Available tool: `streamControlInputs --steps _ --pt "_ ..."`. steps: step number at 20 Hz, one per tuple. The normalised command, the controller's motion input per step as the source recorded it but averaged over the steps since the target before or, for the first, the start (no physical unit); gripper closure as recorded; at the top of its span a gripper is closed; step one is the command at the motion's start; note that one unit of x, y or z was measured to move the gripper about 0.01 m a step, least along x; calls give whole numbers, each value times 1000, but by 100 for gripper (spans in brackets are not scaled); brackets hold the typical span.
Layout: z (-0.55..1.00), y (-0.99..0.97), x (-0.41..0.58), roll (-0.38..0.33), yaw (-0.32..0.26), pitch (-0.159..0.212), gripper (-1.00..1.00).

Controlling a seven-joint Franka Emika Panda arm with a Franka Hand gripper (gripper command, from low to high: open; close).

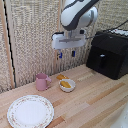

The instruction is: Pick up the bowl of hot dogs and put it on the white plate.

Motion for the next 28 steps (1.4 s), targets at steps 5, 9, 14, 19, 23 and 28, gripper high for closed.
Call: streamControlInputs --steps 5,9,14,19,23,28 --pt "-247 -467 -156 41 -94 21 -100" --pt "-374 -279 -54 21 -43 0 -100" --pt "-433 -278 -13 25 -25 0 -100" --pt "-446 -184 -51 17 -15 6 -100" --pt "-435 -127 -1 1 0 4 -100" --pt "-339 -38 0 0 0 0 -100"
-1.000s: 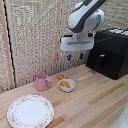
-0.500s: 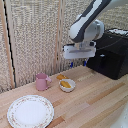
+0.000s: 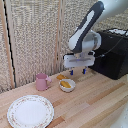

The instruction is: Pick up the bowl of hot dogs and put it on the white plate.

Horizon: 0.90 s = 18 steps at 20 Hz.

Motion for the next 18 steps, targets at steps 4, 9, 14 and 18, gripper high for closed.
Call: streamControlInputs --steps 4,9,14,18 --pt "-282 0 0 -7 4 0 -100" --pt "-345 0 1 -22 12 0 -100" --pt "-314 90 22 -58 2 13 100" --pt "-91 65 1 -24 0 1 100"
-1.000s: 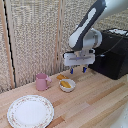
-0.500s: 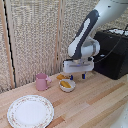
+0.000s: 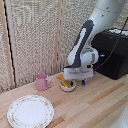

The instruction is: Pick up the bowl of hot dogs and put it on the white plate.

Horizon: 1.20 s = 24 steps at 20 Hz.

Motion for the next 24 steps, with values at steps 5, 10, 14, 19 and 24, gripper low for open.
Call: streamControlInputs --steps 5,10,14,19,24 --pt "0 27 -1 -11 0 -4 100" --pt "54 1 0 -1 -1 -61 100" --pt "157 0 0 2 0 -94 100" --pt "298 0 -60 62 49 -103 100" --pt "657 -33 -5 177 76 -21 100"
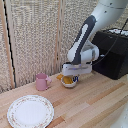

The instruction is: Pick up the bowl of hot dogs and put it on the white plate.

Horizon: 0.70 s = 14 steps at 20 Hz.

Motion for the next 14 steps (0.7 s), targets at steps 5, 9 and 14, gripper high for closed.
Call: streamControlInputs --steps 5,9,14 --pt "705 -31 0 177 96 0 100" --pt "710 15 154 175 138 3 100" --pt "662 318 353 168 108 35 100"
